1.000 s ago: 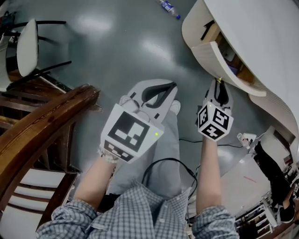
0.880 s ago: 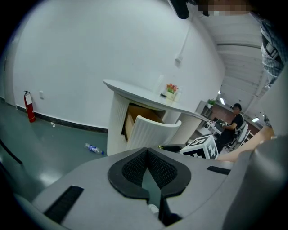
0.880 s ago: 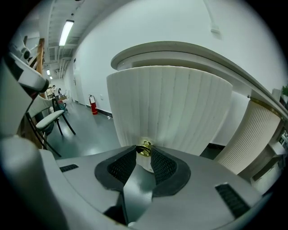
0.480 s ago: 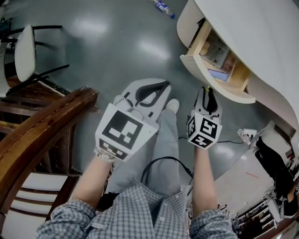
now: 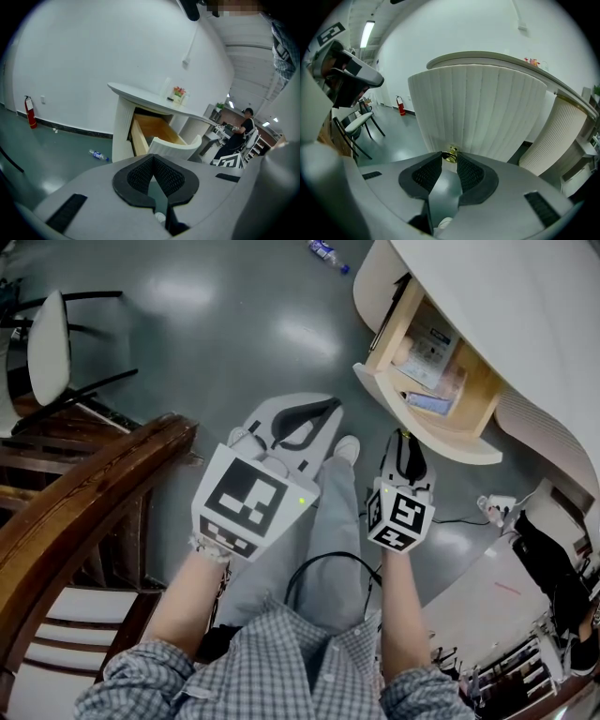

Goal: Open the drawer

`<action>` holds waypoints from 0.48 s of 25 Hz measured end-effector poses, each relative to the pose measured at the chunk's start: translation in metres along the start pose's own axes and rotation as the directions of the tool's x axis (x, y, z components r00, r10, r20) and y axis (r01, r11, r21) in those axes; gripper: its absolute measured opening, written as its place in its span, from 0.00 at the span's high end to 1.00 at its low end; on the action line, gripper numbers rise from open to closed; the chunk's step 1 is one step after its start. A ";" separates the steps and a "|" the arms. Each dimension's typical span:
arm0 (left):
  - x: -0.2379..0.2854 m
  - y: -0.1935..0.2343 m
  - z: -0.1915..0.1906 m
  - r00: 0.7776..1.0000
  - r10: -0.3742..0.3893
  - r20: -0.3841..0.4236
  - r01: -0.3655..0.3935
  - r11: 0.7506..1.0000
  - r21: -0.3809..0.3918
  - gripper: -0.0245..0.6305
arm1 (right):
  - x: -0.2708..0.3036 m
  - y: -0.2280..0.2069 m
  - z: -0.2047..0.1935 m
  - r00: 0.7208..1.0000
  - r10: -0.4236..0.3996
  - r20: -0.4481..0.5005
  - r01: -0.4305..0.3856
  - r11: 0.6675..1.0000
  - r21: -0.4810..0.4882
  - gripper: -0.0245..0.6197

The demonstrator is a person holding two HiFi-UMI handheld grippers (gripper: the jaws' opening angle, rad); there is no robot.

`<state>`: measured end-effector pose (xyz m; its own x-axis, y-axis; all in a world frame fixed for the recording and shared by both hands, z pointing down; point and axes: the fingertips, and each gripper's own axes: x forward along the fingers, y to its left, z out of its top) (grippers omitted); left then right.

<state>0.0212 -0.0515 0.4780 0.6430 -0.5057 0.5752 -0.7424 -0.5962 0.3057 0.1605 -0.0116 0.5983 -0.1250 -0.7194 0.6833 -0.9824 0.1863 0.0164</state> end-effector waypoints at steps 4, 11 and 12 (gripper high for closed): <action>-0.001 0.000 -0.002 1.000 -0.004 -0.004 0.004 1.000 0.005 0.97 | -0.006 0.005 -0.007 1.000 0.000 -0.007 0.000 1.000 0.004 0.81; 0.003 0.003 0.006 1.000 -0.006 -0.008 0.006 1.000 0.029 0.97 | -0.013 0.008 -0.013 1.000 0.006 -0.014 -0.006 1.000 0.002 0.81; 0.004 0.003 0.008 1.000 -0.005 -0.008 0.005 0.999 0.032 0.97 | -0.014 0.008 -0.013 1.000 0.007 -0.015 -0.007 1.000 0.005 0.81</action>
<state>0.0229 -0.0598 0.4753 0.6454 -0.4976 0.5795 -0.7325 -0.6185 0.2846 0.1558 0.0088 0.5988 -0.1296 -0.7079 0.6944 -0.9821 0.1880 0.0084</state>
